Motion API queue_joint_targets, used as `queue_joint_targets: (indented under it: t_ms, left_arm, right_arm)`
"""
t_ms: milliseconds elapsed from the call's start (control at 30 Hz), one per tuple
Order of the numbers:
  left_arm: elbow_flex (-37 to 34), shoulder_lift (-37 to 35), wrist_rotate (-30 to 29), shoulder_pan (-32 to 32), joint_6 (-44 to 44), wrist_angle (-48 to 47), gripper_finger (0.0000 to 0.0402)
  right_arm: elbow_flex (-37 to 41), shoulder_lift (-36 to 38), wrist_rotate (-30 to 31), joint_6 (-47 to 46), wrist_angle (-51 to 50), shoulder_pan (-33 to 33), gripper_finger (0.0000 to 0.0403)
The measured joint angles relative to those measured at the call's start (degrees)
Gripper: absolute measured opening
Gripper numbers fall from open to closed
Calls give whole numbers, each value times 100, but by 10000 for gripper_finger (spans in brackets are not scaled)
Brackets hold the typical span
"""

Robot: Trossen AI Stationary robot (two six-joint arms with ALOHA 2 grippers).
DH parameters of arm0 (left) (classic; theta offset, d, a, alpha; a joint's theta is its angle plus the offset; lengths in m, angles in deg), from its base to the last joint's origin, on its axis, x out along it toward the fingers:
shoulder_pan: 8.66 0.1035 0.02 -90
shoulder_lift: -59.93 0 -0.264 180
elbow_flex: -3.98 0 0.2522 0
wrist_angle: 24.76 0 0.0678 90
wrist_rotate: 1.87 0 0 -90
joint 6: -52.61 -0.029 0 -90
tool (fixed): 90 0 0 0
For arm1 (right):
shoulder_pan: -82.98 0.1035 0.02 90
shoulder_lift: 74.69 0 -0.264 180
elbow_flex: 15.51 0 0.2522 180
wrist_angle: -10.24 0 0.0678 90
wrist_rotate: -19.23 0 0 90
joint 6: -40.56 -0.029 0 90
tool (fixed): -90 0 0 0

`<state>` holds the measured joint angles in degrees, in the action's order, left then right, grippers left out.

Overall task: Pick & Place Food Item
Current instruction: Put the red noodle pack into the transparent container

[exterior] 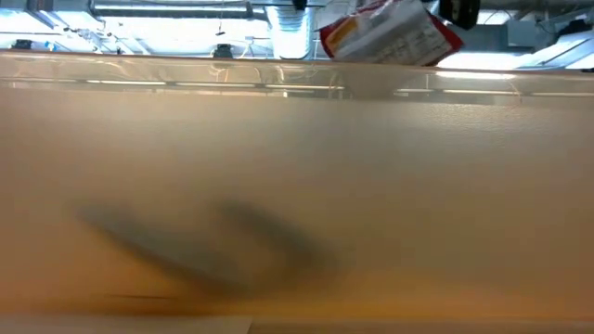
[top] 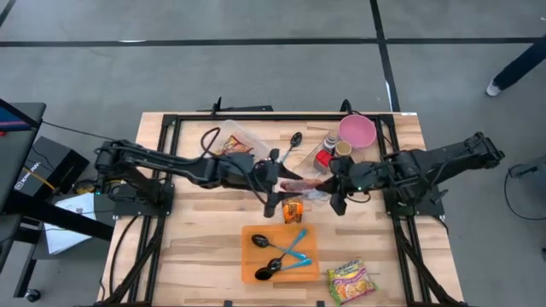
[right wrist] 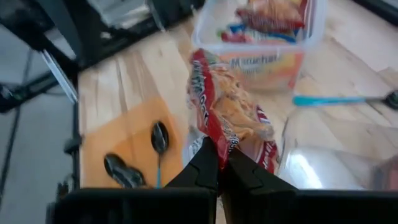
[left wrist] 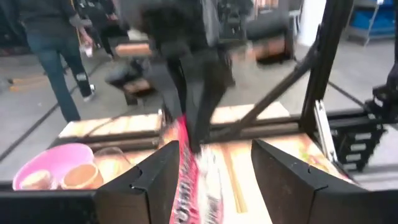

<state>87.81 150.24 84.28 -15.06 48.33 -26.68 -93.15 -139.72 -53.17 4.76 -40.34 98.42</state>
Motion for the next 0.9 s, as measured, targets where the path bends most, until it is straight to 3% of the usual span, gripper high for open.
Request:
queue_joint_targets:
  t_ms: [700, 900]
  left_arm:
    - [-33, 25, 81, 306, 10, -594, 189]
    - [-42, 25, 92, 306, 218, -703, 133]
  right_arm:
    - [0, 7, -265, 347, 663, -255, 0]
    - [0, 7, -262, 348, 780, -253, 0]
